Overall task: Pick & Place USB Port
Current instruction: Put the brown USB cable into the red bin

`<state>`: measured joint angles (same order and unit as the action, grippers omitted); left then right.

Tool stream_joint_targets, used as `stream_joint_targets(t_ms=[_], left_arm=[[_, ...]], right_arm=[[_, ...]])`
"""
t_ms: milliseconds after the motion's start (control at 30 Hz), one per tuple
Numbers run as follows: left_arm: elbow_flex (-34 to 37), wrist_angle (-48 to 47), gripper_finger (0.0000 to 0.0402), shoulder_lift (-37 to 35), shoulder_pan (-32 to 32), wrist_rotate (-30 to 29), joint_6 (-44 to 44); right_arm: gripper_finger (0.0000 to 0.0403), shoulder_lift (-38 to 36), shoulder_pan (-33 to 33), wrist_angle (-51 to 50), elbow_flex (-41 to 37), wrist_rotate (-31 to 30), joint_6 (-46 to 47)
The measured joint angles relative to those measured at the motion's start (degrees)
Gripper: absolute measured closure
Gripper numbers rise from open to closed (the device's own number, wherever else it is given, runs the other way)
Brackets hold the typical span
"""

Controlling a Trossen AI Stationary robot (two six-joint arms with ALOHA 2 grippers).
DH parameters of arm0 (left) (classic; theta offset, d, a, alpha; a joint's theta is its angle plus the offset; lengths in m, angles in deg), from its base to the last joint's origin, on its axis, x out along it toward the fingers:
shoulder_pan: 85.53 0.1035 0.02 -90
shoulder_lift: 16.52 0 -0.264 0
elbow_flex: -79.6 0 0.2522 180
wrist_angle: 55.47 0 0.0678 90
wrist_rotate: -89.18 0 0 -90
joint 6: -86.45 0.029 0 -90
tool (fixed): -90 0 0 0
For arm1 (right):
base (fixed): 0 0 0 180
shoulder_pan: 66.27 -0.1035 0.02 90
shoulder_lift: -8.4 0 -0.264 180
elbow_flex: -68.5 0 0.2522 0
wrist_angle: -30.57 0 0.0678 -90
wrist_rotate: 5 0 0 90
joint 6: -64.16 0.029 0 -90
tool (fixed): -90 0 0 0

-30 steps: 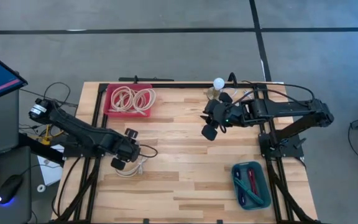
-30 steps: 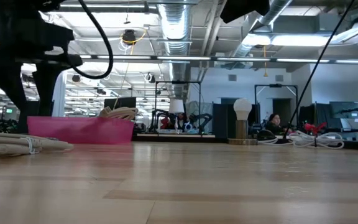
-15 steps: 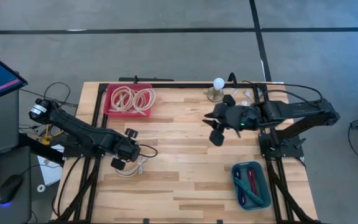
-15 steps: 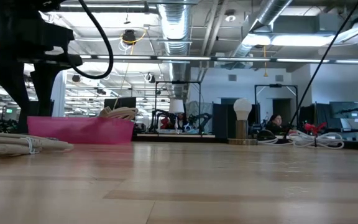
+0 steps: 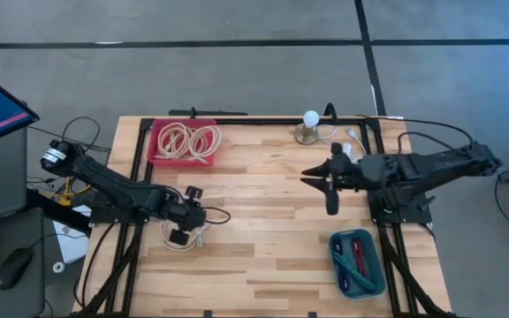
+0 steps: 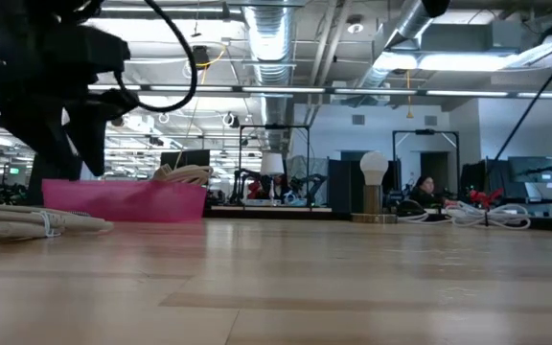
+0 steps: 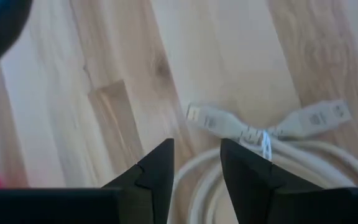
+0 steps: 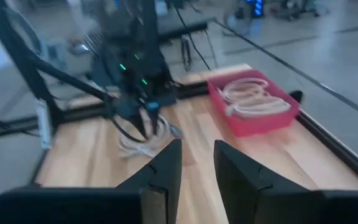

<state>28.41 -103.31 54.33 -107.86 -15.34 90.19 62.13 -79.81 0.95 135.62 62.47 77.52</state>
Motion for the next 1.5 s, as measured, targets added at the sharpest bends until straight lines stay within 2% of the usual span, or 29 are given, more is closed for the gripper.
stream_joint_targets(t_ms=[100,267,467,733,833,1000,1200,1367,1500], left_arm=[[1.65,-2.04,0.027,0.0,0.0,0.2,-1.24],[2.18,-2.08,0.027,0.25,-0.02,5.46,-0.73],[2.34,-2.33,0.027,1.8,1.19,2.78,-0.79],[1.81,-1.52,0.0271,14.14,4.46,4.39,2.68],[1.59,-0.83,0.0271,15.34,4.39,4.4,6.24],[2.65,1.25,0.029,11.72,4.5,5.18,7.1],[4.1,2.18,0.0385,7.13,4.47,6.77,2.19],[4.62,1.59,0.0385,4.66,4.31,10.79,-6.5],[3.02,1.51,0.0389,0.85,4.33,10.07,-9.12]], right_arm=[[0.0316,-3.11,-0.28,1.81,-2.34,3.47,-1.19],[0.0316,-6.94,-1.67,2.28,-5.47,6.03,-3.26],[0.0316,-8.09,-2.19,2.36,-6.11,5.86,-2.51],[0.0316,-8.02,-2.19,2.59,-6.11,5.78,-2.11],[0.0316,-8.04,-2.19,2.74,-6.11,5.78,-0.82],[0.0316,-8.02,-2.19,2.66,-6.11,5.78,0.64],[0.0316,-8.02,-2.14,2.45,-6.11,5.64,0.64],[0.0316,-8.02,-2.14,2.23,-6.11,5.49,0.4],[0.0316,-8.01,-2.12,1.92,-6.11,4.41,0.31]])
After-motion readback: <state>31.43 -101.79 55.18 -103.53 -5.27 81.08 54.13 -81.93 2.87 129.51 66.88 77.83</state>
